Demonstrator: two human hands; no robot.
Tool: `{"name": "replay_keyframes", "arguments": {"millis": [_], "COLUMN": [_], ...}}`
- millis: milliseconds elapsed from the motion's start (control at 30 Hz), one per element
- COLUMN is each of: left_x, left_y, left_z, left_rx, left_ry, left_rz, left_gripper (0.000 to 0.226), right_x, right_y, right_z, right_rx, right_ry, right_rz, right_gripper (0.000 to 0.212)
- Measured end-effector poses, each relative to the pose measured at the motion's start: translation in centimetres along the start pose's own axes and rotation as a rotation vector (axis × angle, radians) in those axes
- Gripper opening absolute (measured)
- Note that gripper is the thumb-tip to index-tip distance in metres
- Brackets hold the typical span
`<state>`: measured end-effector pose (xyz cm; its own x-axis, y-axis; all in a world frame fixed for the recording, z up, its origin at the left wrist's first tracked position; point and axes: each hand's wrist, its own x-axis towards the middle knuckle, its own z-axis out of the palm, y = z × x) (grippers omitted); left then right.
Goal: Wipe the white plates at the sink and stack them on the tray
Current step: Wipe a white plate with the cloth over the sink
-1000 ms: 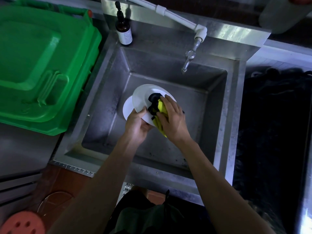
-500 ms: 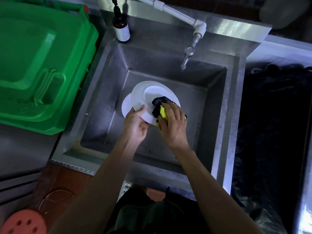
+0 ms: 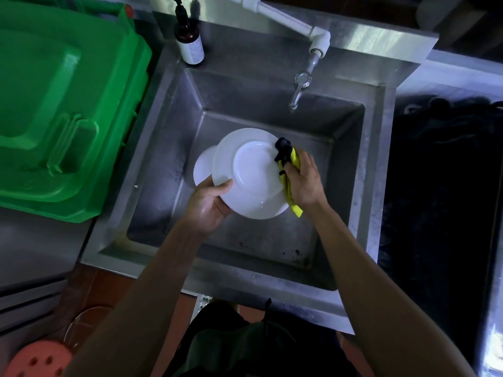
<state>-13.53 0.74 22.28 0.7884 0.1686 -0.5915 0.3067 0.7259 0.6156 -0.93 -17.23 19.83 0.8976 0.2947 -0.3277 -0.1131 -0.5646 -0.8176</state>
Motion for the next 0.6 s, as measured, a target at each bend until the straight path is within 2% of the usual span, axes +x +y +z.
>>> {"name": "replay_keyframes", "arguments": {"millis": [100,233,400,600], "left_x": [0.3,0.5,0.6,0.8], "left_y": [0.2,0.3,0.1,-0.4], "left_z": [-0.3,-0.6,-0.6,-0.7], "left_rx": [0.062,0.145,0.197,0.176], "left_ry": [-0.029,-0.057,-0.076,-0.089], "left_rz": [-0.037,-0.077,-0.087,-0.085], "left_gripper": [0.042,0.047,0.046,0.040], "right_x": [0.9,2.0,1.9,0.3], "right_y": [-0.4,-1.5,-3.2,-5.1], "right_z": [-0.3,-0.3,0.3,2.4], "right_rx": [-0.023,-0.111,-0.266,-0.350], "right_ry": [-0.007,-0.033,-0.060,-0.098], "right_rz": [-0.018,-0.074,-0.218,-0.422], "right_gripper": [0.028,0.034,0.046,0.051]}}
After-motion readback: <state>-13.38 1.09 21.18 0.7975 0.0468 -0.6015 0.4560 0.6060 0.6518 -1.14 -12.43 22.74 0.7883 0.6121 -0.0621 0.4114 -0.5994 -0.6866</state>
